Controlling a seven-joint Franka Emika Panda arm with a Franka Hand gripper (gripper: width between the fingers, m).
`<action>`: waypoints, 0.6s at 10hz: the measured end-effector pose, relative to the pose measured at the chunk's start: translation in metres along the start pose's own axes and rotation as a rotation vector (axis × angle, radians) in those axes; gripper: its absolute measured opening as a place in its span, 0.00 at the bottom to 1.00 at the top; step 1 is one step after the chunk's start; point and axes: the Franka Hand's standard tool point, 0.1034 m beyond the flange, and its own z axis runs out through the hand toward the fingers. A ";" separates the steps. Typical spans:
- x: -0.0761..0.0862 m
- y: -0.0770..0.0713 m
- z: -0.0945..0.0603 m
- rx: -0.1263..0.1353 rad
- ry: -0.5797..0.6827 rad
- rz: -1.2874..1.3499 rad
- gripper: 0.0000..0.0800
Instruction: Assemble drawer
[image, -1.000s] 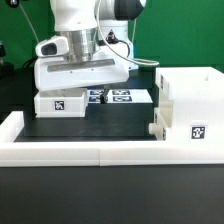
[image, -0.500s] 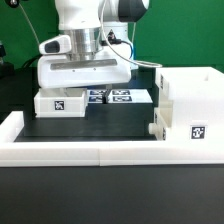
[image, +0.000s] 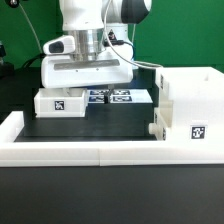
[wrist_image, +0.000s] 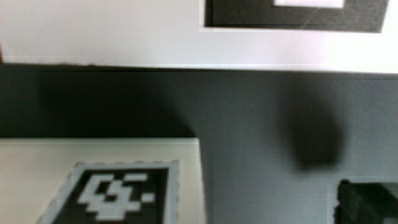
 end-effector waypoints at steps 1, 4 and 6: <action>0.001 0.000 0.000 0.000 0.002 -0.001 0.68; 0.001 0.000 0.000 0.000 0.002 -0.007 0.26; 0.002 0.000 -0.001 -0.001 0.003 -0.007 0.07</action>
Offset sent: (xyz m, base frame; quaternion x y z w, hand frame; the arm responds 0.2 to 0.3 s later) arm 0.0000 0.0000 0.0000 0.0000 0.0000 0.0000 1.0000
